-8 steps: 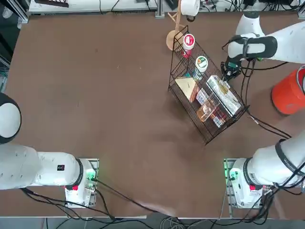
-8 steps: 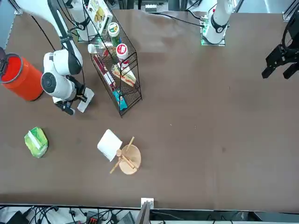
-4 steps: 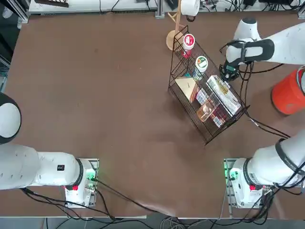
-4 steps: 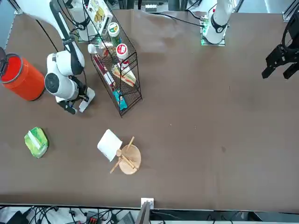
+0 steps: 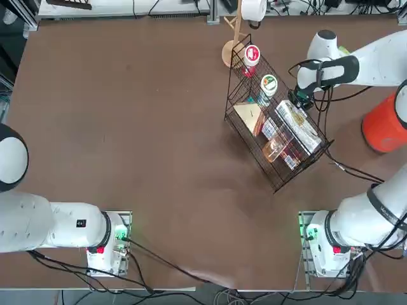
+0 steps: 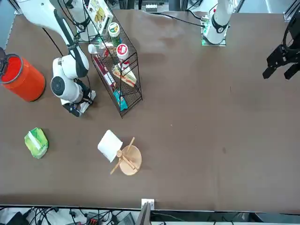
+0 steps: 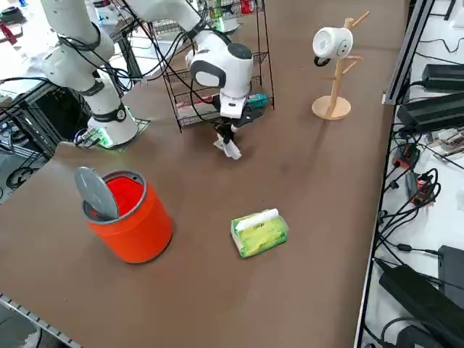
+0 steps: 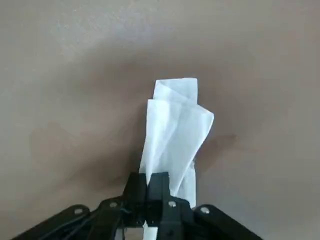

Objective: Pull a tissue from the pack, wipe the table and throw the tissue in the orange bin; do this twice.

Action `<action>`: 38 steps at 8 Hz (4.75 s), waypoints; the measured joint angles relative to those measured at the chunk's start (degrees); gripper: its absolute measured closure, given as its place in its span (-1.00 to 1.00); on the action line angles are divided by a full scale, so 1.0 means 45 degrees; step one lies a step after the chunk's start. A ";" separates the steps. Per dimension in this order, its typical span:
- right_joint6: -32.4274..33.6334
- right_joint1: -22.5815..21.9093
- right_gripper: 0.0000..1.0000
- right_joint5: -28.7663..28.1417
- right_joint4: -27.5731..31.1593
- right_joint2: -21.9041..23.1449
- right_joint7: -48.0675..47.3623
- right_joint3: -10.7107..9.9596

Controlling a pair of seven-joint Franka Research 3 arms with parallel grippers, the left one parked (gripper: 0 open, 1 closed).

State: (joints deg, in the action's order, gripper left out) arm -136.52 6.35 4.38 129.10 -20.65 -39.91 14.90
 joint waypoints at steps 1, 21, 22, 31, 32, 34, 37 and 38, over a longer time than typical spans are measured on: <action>-0.0111 0.0000 0.97 0.0000 -0.0022 -0.0003 -0.0064 0.0000; 0.0099 -0.2276 0.97 0.0002 -0.3411 -0.1508 -0.4576 0.0006; 0.0676 -0.2274 0.97 0.0022 -0.3433 -0.1495 -0.4479 -0.0034; 0.2107 -0.1251 0.97 0.1153 -0.1899 -0.0978 -0.2604 -0.0745; 0.2080 -0.1252 0.97 0.1304 -0.1863 -0.1013 -0.2593 -0.0744; 0.2087 -0.1198 0.97 0.1706 -0.1798 -0.1015 -0.2593 -0.0800; 0.2166 -0.1093 0.97 0.2225 -0.1741 -0.1000 -0.2565 -0.0832; 0.2232 -0.1055 0.97 0.2341 -0.1720 -0.0987 -0.2565 -0.0856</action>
State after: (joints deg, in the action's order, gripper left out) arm -126.47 1.60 14.92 121.36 -25.10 -51.45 11.04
